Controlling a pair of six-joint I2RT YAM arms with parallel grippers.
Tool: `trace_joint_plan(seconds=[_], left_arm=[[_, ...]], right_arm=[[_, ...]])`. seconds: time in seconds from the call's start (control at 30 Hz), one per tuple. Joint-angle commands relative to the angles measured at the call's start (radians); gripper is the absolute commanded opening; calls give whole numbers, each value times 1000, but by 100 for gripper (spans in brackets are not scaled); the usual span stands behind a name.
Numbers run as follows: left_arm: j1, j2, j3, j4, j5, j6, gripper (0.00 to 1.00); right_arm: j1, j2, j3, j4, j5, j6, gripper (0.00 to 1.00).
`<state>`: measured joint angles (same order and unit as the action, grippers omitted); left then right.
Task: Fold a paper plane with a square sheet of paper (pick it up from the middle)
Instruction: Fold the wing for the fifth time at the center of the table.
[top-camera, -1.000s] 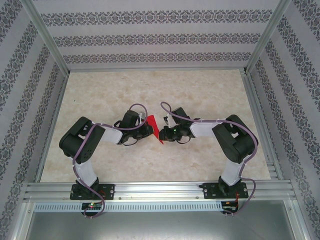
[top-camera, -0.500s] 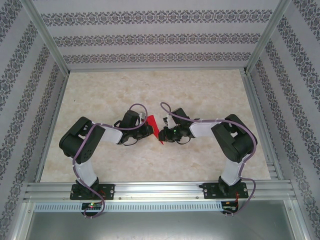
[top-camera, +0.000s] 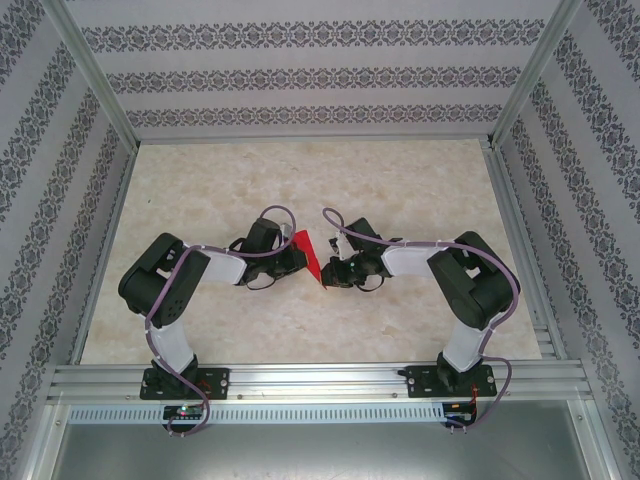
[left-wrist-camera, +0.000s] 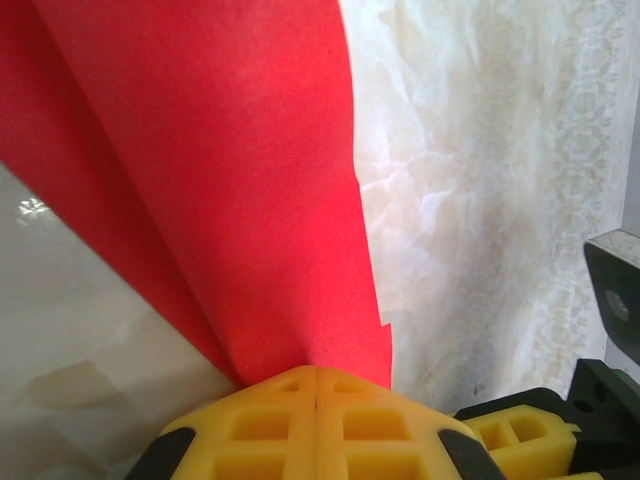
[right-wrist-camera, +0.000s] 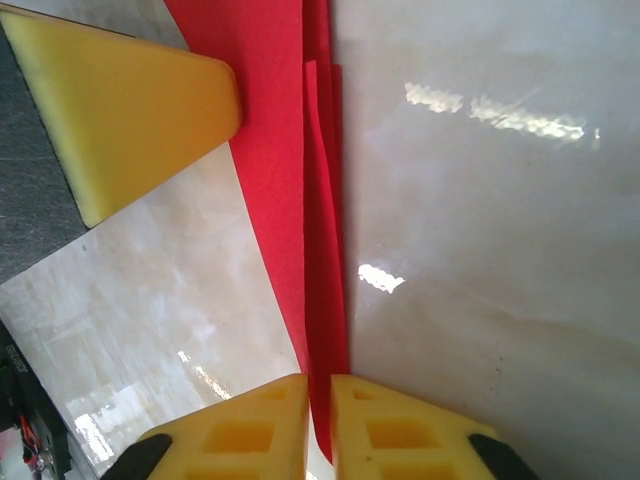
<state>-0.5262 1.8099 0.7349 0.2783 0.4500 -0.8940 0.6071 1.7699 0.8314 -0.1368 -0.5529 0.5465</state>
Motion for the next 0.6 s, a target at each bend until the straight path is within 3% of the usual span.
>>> trace_joint_plan(seconds=[0.0, 0.2, 0.4, 0.57], left_arm=[[-5, 48, 2, -122, -94, 19, 1], [-5, 50, 11, -139, -88, 29, 1], [-7, 57, 18, -143, -84, 29, 2], [-7, 58, 27, -168, -91, 29, 1]], right_arm=[[8, -72, 1, -62, 46, -18, 19], [13, -148, 29, -58, 52, -20, 20], [47, -29, 104, -25, -23, -9, 14], [50, 48, 160, -64, -9, -28, 10]])
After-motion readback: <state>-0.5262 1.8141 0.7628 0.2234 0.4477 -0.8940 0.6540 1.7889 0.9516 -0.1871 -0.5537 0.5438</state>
